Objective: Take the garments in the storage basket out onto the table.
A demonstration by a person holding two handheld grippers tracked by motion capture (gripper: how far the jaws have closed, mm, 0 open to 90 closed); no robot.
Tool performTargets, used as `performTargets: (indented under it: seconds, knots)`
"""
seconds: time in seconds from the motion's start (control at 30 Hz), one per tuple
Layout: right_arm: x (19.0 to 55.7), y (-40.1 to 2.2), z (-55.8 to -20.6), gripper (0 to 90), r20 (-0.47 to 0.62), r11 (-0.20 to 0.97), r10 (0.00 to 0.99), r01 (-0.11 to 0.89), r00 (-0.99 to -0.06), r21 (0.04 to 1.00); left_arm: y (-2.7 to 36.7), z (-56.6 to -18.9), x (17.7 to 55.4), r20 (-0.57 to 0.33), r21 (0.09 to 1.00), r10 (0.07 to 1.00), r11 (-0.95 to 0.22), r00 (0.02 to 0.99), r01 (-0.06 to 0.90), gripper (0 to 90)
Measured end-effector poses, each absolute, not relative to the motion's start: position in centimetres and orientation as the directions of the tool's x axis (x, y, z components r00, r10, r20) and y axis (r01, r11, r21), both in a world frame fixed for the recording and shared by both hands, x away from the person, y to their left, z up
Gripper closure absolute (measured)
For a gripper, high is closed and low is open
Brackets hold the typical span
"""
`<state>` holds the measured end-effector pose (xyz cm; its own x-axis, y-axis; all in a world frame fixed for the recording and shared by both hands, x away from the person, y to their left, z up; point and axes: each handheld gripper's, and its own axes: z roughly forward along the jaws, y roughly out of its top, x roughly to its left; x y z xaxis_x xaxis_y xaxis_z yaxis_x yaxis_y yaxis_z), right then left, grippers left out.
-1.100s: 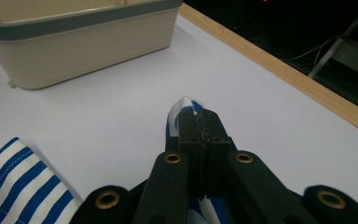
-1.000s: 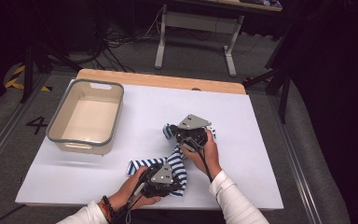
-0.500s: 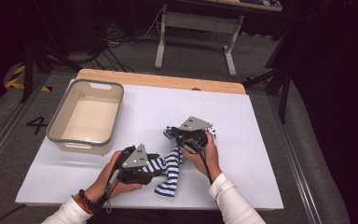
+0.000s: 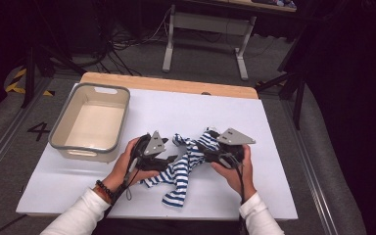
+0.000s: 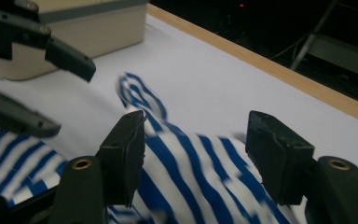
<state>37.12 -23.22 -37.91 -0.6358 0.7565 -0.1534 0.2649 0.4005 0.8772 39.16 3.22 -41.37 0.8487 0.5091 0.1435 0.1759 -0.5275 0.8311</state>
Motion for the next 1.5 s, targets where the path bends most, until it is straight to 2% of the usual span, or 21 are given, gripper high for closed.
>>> performTargets:
  seconds: [0.2,0.27,0.4,0.5,0.53,0.57,0.6,0.67,0.73,0.83,0.93,0.97,1.03,1.07,1.27,1.5]
  knots:
    - [36.8,-28.1,-39.8,38.4,-0.142,0.382,0.821,0.347,-0.553,0.857,1.3,-41.6,41.8,0.156,0.815,0.542,-0.543,0.826,0.203,35.4]
    - [37.0,-29.3,-40.5,39.5,-0.084,0.342,0.834,0.392,-0.546,0.854,0.7,-41.5,42.5,0.161,0.81,0.541,-0.551,0.826,0.203,35.4]
    - [37.9,-30.2,-42.3,38.5,-0.085,0.384,0.84,0.476,-0.536,0.792,-0.5,-41.9,43.6,0.166,0.785,0.544,-0.577,0.822,0.223,38.7]
    - [38.7,-30.2,-43.5,37.0,-0.068,0.394,0.841,0.522,-0.536,0.756,-0.8,-42.2,44.1,0.149,0.782,0.53,-0.58,0.835,0.229,49.5]
    - [39.1,-30.1,-44.0,36.3,-0.067,0.402,0.84,0.535,-0.539,0.743,-0.8,-42.3,44.2,0.154,0.776,0.529,-0.588,0.834,0.23,61.4]
    - [39.2,-30.0,-44.1,36.3,-0.06,0.401,0.839,0.541,-0.54,0.739,-0.8,-42.3,44.3,0.146,0.775,0.522,-0.588,0.84,0.231,67.0]
    - [39.2,-30.0,-44.1,36.3,-0.06,0.401,0.839,0.541,-0.54,0.739,-0.8,-42.4,44.3,0.14,0.774,0.509,-0.591,0.85,0.227,67.0]
    - [39.4,-29.7,-44.3,36.8,-0.062,0.409,0.833,0.537,-0.549,0.738,-0.6,-42.3,44.3,0.135,0.778,0.5,-0.588,0.855,0.22,80.5]
    - [39.7,-29.3,-44.5,40.0,-0.066,0.417,0.825,0.527,-0.561,0.74,-0.4,-42.0,44.0,0.146,0.784,0.497,-0.586,0.855,0.206,85.5]
    - [40.1,-28.7,-44.8,52.2,-0.061,0.413,0.817,0.509,-0.573,0.756,-0.2,-41.5,43.4,0.163,0.797,0.493,-0.577,0.854,0.181,86.3]
    - [40.0,-28.2,-44.7,75.0,-0.081,0.409,0.811,0.462,-0.58,0.787,-0.1,-41.1,42.9,0.186,0.797,0.489,-0.582,0.852,0.16,86.4]
    - [40.0,-28.2,-44.7,75.0,-0.081,0.409,0.811,0.462,-0.58,0.787,0.0,-41.0,42.7,0.194,0.798,0.49,-0.583,0.85,0.154,86.4]
    - [39.9,-28.0,-44.4,84.8,-0.1,0.413,0.809,0.439,-0.579,0.798,0.2,-40.7,42.4,0.213,0.801,0.495,-0.582,0.843,0.139,86.4]
    - [39.6,-28.0,-43.9,86.8,-0.105,0.403,0.814,0.426,-0.571,0.81,0.5,-40.5,42.1,0.231,0.805,0.501,-0.58,0.834,0.125,86.4]
    - [38.7,-28.4,-41.9,87.5,-0.092,0.347,0.832,0.384,-0.547,0.856,2.0,-39.5,41.0,0.28,0.804,0.51,-0.588,0.813,0.091,86.3]
    - [37.5,-27.8,-40.7,87.4,-0.104,0.358,0.815,0.354,-0.571,0.864,3.8,-40.0,39.0,0.284,0.805,0.5,-0.588,0.818,0.08,86.3]
